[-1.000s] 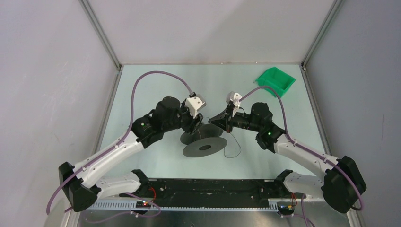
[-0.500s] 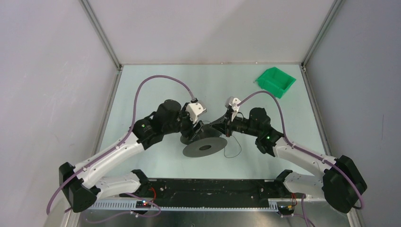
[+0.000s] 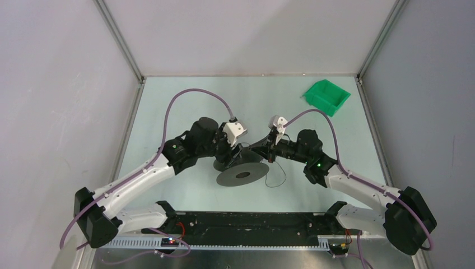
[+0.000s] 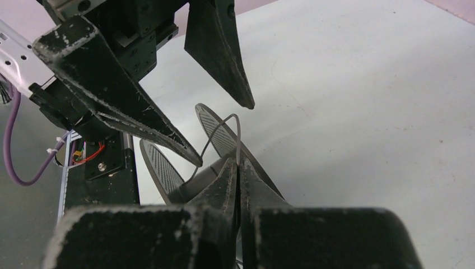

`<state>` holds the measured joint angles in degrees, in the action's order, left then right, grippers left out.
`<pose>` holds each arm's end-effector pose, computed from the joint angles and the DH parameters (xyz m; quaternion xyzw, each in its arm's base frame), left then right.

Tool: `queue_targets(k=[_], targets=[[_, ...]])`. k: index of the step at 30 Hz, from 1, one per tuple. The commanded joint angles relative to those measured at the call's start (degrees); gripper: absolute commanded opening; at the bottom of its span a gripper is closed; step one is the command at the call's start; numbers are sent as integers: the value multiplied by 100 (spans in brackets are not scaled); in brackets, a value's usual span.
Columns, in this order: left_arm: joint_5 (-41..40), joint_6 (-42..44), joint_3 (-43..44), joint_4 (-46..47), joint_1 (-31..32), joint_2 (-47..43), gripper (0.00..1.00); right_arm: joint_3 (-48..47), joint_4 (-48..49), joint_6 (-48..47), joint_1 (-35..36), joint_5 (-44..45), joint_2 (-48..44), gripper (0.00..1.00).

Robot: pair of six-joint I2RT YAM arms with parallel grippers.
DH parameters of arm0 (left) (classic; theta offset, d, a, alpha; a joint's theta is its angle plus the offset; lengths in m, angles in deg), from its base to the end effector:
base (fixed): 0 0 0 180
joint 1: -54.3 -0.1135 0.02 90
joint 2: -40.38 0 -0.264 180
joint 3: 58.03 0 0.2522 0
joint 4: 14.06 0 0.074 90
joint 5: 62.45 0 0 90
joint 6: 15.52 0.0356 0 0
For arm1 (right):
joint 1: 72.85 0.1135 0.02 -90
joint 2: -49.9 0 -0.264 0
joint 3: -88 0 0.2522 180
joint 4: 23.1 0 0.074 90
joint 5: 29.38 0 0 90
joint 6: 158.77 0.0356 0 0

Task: Wrap the cables

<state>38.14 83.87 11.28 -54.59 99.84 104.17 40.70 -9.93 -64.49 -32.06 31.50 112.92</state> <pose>0.1660 -0.1785 0.3121 0.4452 0.7641 -0.2204 0.4116 0.1764 0.1751 0.2758 -0.3841 0.6098 0.4242 0.5483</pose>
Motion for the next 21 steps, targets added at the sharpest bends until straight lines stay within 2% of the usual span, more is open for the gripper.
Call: queue_targets(k=[1, 6, 13, 21], targets=[[-191, 186, -34, 70, -77, 15, 67, 111, 240, -97, 40, 29, -81, 0], [-295, 266, -56, 71, -114, 49, 66, 171, 196, -174, 42, -40, -156, 0], [116, 347, -49, 67, -166, 139, 63, 172, 307, -245, 30, -160, 14, 0], [215, 283, -37, 76, -161, 308, 58, 172, 270, -346, -142, -275, 31, 0]])
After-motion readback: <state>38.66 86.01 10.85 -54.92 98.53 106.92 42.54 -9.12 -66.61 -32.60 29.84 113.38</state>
